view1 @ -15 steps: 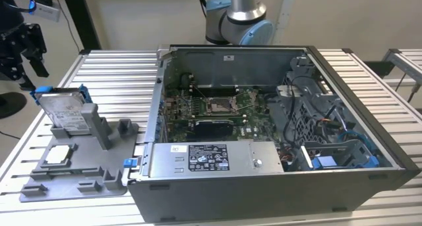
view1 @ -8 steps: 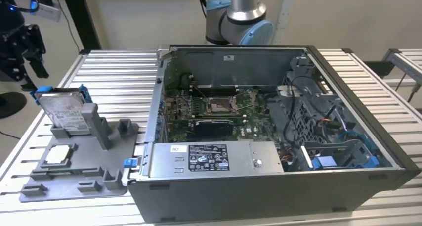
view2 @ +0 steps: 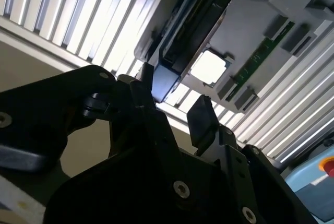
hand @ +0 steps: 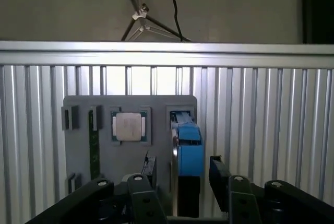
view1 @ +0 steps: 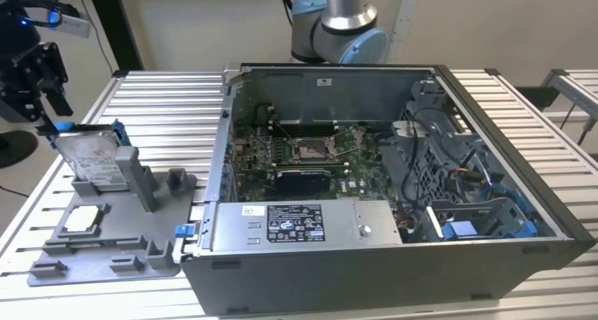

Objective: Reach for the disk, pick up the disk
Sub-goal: 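Pick up the disk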

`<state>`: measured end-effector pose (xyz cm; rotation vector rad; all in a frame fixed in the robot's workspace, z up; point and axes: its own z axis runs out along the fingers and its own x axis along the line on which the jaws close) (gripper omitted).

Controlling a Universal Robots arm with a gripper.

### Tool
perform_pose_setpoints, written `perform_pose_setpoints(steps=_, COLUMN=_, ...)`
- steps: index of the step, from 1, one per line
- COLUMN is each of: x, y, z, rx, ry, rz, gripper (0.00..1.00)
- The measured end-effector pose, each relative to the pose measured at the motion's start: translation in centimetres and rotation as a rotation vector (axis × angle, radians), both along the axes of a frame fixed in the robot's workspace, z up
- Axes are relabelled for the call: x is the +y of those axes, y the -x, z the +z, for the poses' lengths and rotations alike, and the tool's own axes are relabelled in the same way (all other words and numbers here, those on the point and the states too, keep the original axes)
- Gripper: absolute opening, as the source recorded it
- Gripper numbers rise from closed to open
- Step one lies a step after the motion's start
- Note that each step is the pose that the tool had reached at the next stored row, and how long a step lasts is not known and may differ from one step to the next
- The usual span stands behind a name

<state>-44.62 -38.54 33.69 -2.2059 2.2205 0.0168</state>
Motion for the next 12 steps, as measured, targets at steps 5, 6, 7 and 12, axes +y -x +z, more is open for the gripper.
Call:
perform_pose_setpoints(steps=5, x=0.00, y=0.0, z=-0.91, rx=-0.0002, ry=-0.0027, rz=0.000, gripper=1.00)
perform_pose_setpoints(steps=6, x=0.00, y=0.0, z=-1.09, rx=-0.0002, ry=-0.0030, rz=0.000, gripper=1.00)
perform_pose_setpoints(steps=7, x=0.00, y=0.0, z=-1.27, rx=-0.0001, ry=-0.0034, rz=0.000, gripper=1.00)
perform_pose_setpoints(steps=12, x=0.00, y=0.0, z=-2.17, rx=-0.0001, ry=-0.0049, rz=0.000, gripper=1.00)
